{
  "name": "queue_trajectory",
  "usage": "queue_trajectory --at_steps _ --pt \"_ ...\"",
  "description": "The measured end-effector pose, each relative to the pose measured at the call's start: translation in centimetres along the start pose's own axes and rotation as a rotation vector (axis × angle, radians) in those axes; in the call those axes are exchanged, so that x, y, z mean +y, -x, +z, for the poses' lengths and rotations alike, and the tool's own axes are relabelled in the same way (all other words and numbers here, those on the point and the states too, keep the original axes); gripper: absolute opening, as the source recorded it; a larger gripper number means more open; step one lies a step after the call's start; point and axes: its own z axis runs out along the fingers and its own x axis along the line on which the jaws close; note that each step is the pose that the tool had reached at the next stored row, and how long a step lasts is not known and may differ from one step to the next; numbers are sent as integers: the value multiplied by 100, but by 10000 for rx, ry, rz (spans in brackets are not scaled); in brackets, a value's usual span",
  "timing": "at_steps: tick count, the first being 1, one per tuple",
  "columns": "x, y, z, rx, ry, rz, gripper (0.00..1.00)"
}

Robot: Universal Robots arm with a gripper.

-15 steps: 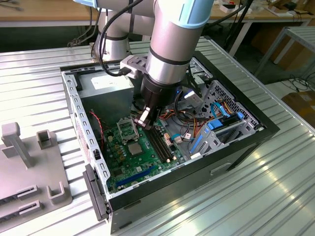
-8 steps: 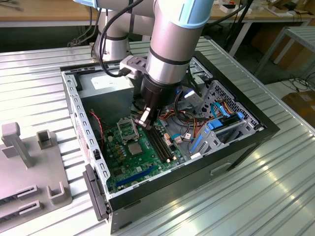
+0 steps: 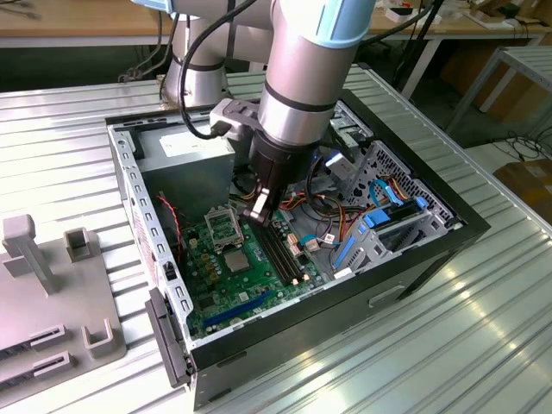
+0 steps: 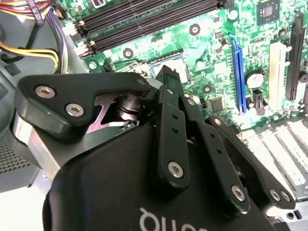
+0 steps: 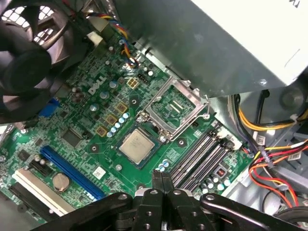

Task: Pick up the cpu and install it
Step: 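Place the cpu into insertion slot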

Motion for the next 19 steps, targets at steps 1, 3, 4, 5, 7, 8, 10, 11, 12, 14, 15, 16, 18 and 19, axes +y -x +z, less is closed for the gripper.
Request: queue_trajectory --at_steps 1,3,4,5,7,8,10,11,12,14,15,16,18,19 --pt "6 16 0 -1 0 -10 11" --pt "18 60 -1 -3 1 -63 11" --pt "17 79 -1 -4 9 -80 11" --pt "14 96 0 -7 19 -95 11" --pt "2 135 2 -18 45 -131 11" --pt "-2 149 4 -25 57 -151 11" --pt "-4 155 4 -26 57 -161 11" --pt "-4 156 4 -26 57 -161 11" --pt "-4 156 3 -25 57 -161 11" --pt "-7 161 3 -26 57 -180 11" --pt "-6 161 4 -28 59 -181 11" --pt "-7 161 4 -30 60 -181 11" --pt "-6 161 4 -36 67 -181 11" --pt "-7 161 3 -37 70 -181 11"
